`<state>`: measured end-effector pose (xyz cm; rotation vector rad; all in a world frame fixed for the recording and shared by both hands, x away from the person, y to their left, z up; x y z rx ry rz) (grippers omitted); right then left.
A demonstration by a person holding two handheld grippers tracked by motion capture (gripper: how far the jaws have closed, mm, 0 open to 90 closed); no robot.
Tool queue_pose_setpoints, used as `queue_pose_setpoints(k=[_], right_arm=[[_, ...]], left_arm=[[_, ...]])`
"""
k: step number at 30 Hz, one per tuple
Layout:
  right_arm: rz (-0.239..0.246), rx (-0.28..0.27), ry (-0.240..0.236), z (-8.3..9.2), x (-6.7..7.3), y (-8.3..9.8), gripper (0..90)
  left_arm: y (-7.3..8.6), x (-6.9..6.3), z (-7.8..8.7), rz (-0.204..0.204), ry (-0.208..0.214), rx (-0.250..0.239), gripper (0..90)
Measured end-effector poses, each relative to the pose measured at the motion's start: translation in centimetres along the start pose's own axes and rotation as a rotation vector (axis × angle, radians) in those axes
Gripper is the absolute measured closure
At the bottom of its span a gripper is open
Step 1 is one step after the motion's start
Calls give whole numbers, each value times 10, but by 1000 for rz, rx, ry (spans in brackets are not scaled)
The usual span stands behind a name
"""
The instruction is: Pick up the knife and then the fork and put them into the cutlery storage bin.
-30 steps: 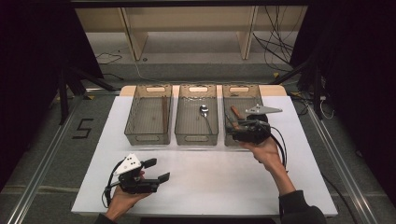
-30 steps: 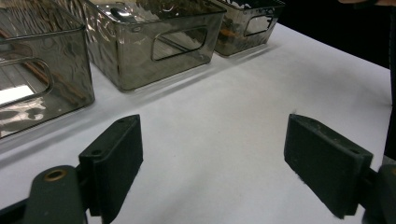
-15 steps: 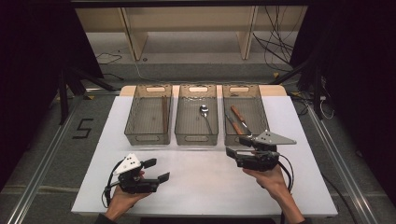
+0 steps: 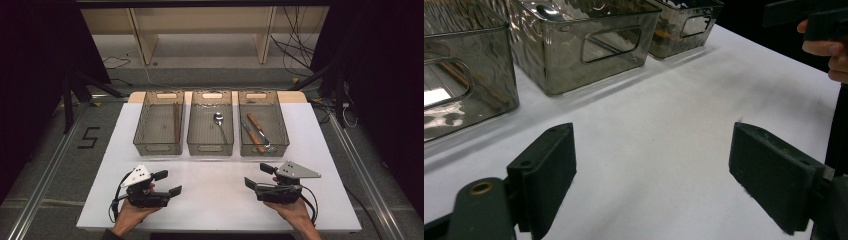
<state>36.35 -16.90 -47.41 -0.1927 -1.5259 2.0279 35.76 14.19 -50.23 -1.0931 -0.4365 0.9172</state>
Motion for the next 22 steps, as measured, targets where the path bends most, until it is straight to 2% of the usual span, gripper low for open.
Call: queue_pose_setpoints(k=[7, 13, 22], right_arm=[[24, -4, 14, 7, 3, 13, 236], [7, -1, 26, 13, 3, 22, 230], [3, -11, 30, 14, 1, 22, 221]], left_arm=[[1, -4, 1, 3, 14, 3, 185], [4, -7, 4, -8, 20, 14, 182], [4, -6, 2, 0, 19, 16, 182]])
Point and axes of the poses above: each handheld gripper's, and its own axes: z roughly backward along the jaws, y roughly out of its underside, x roughly to its left, the point moved 7 cm from there along -z, roughly forward along the jaws, and after that the axes turned 13 degrees about -y, right-handed, at the moved point
